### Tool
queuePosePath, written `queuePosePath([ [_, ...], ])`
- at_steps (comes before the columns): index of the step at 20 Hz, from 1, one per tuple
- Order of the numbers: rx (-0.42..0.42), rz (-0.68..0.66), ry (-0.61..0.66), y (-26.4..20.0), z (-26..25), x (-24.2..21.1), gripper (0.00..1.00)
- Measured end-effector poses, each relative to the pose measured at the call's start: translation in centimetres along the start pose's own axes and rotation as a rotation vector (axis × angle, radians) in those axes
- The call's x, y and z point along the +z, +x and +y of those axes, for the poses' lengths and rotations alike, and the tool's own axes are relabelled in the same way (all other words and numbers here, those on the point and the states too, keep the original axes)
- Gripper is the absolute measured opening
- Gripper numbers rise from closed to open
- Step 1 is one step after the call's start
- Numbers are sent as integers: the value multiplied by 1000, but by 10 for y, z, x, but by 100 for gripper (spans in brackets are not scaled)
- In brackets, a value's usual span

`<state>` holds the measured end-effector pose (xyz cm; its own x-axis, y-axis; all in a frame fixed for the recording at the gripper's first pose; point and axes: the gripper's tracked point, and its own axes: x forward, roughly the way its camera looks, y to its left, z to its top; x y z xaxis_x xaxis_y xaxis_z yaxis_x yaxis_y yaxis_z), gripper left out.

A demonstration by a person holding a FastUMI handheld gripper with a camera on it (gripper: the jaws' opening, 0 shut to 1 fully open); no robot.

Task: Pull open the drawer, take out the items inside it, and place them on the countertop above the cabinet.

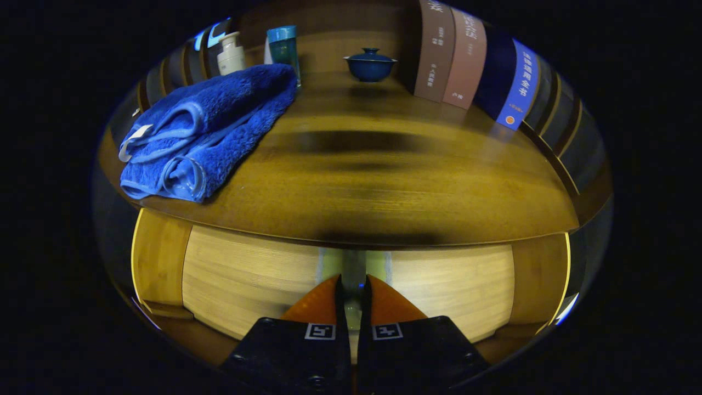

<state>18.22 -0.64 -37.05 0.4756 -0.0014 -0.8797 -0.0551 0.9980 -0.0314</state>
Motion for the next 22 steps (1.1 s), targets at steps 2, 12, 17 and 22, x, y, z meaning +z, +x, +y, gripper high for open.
queuePosePath([
  [2,17,2,15,-7,-1,-4,9],
  [12,111,-58,-14,-100,7,3,9],
  [17,141,-100,-41,-139,9,23,9],
  [22,115,-147,-42,-144,3,73,9],
])
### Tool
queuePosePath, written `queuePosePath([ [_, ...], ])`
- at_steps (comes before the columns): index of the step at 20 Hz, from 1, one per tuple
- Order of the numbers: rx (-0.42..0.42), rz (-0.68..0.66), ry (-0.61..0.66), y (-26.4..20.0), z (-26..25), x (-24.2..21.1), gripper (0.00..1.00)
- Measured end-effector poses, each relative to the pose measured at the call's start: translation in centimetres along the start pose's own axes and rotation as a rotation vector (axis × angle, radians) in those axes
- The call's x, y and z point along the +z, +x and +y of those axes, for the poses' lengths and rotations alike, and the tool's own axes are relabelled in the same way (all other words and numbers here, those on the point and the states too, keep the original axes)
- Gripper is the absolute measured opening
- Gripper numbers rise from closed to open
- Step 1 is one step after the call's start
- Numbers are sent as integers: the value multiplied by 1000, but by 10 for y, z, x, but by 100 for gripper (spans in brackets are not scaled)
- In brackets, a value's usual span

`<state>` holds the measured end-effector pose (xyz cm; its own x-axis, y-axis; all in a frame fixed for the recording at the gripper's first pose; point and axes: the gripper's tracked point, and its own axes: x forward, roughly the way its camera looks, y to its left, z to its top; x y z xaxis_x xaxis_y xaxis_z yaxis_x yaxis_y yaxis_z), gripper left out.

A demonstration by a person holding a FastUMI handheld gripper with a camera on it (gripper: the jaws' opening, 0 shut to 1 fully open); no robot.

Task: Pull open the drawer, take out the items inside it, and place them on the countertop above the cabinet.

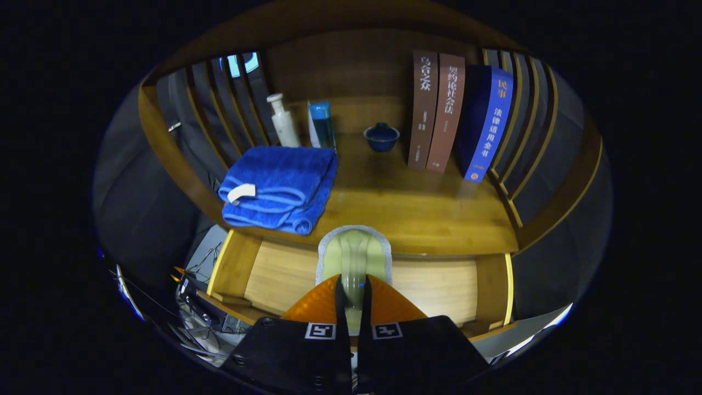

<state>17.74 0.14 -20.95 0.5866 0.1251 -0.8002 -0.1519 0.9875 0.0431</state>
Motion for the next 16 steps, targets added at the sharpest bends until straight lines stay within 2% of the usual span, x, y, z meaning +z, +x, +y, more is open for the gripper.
queuePosePath([
  [5,-103,18,-38,41,-21,39,9],
  [10,-153,55,-28,87,-27,61,9],
  [14,-154,44,-12,109,-25,77,10],
  [16,-173,59,-28,112,-32,76,16],
])
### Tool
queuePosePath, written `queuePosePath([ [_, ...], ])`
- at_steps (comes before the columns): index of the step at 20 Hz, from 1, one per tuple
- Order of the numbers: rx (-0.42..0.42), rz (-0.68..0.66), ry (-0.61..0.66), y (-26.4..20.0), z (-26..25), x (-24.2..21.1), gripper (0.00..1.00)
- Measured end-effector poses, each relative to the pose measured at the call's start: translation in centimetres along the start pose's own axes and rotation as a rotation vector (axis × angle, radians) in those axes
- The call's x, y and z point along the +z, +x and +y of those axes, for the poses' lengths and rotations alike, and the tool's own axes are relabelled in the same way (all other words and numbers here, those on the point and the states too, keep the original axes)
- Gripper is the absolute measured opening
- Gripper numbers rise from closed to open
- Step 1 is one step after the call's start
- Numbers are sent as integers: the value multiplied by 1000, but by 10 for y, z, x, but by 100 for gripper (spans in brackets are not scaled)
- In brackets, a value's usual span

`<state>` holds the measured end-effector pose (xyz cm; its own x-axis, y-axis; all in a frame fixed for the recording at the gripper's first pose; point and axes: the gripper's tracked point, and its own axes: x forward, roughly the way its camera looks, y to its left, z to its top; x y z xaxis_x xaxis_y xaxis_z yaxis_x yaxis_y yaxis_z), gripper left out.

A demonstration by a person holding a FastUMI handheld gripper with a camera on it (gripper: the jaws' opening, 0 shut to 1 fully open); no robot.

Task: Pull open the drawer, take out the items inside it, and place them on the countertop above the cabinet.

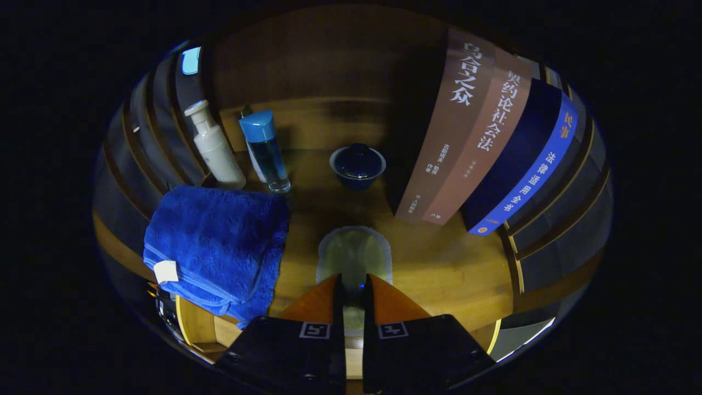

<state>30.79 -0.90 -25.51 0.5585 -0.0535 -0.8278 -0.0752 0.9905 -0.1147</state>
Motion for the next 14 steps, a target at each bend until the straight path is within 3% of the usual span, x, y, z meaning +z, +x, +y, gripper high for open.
queuePosePath([
  [2,-9,0,-11,2,-3,-5,28],
  [5,7,-39,6,-14,0,1,100],
  [8,31,-114,40,-26,4,-3,100],
  [14,144,-366,49,-120,31,-15,100],
])
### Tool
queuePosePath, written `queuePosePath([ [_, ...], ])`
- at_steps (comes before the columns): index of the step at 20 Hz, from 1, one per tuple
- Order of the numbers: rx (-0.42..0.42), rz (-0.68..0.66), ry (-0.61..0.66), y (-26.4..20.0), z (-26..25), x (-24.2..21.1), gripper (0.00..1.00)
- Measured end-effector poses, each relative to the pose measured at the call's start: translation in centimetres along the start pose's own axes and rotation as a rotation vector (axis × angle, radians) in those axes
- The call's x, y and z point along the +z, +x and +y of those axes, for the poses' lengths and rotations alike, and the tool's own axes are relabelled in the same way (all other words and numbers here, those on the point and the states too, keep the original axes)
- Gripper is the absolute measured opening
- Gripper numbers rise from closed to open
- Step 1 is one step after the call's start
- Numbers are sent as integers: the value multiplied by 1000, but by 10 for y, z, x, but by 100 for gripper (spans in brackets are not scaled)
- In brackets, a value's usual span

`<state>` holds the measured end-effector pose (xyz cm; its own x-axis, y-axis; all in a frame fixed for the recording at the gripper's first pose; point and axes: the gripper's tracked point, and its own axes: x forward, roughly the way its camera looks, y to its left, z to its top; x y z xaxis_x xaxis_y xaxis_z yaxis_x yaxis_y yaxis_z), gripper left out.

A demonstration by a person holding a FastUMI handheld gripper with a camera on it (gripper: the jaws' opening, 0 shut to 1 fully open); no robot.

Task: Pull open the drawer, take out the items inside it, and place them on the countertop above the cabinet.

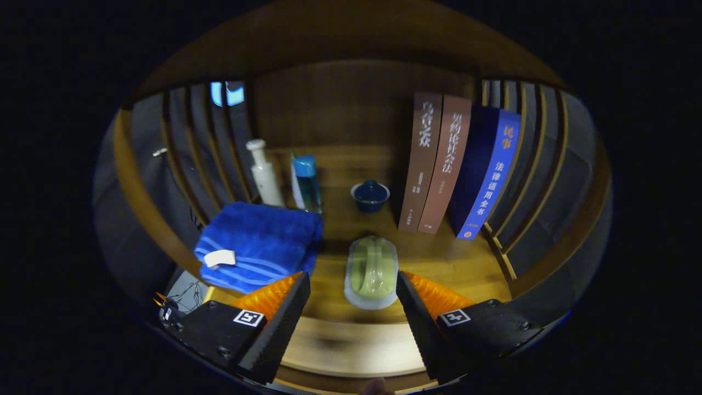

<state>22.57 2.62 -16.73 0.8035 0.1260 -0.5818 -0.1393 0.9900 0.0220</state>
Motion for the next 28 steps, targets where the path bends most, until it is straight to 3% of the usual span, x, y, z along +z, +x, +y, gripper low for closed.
queuePosePath([
  [2,59,-93,-22,-37,17,7,99],
  [4,52,-228,-47,-67,14,21,100],
  [9,119,-536,104,-138,19,35,99],
  [11,75,-603,72,-152,6,24,99],
  [19,-46,-672,30,-176,-3,-77,99],
  [28,-78,-560,10,-127,-3,-197,99],
])
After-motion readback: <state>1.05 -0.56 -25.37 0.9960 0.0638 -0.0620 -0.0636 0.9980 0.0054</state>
